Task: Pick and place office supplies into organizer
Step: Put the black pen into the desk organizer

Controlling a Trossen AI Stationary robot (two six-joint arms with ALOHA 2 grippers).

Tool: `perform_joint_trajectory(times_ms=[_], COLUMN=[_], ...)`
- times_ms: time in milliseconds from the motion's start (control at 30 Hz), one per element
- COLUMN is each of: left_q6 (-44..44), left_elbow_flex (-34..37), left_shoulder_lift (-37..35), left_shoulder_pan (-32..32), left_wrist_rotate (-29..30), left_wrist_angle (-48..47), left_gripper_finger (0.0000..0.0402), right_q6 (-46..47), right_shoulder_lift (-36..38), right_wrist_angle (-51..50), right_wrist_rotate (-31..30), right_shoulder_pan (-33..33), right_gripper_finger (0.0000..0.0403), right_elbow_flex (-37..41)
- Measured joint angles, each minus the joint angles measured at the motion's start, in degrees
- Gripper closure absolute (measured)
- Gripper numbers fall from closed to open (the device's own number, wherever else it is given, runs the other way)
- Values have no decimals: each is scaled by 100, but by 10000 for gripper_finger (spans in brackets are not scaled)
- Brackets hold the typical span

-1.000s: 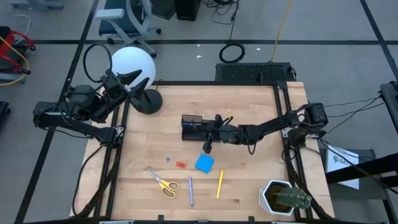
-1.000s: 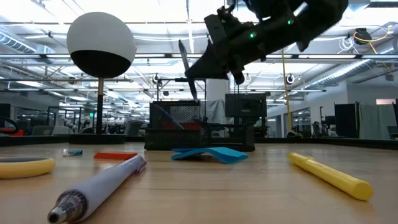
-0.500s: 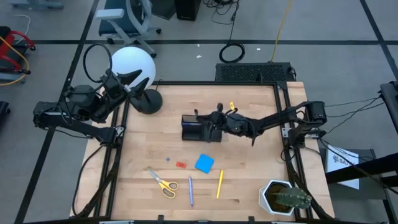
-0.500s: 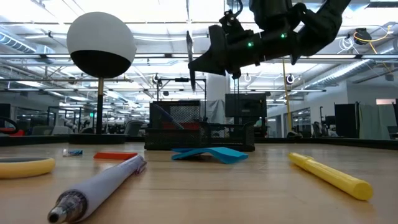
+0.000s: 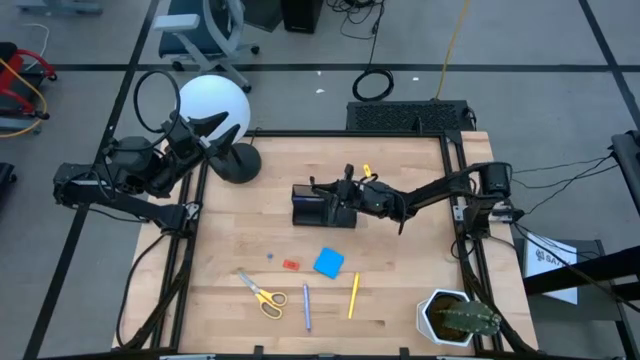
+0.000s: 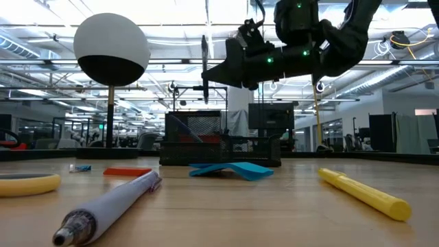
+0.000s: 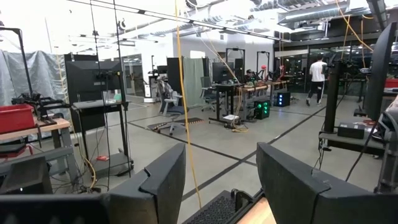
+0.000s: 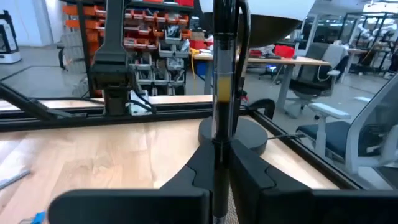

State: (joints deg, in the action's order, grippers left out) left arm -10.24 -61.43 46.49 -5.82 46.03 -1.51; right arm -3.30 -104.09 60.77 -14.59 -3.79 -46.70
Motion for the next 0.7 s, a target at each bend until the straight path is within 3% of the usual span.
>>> perform_joint_trajectory(times_ms=[400, 700], left_q6=[0, 0], left_elbow_flex=[0, 0], left_shoulder_lift=[0, 0], left_shoulder_pan=[0, 0], left_wrist_rotate=[1, 1], left_wrist_angle=[1, 1], left_gripper_finger=[201, 201], right_q6=[84, 71], right_shoulder_lift=[-80, -80], right_wrist_angle=[116, 116], right_wrist_rotate=[-27, -44], right_shoulder_pan=[-2, -2], right_gripper_finger=[376, 320], right_elbow_flex=[2, 2])
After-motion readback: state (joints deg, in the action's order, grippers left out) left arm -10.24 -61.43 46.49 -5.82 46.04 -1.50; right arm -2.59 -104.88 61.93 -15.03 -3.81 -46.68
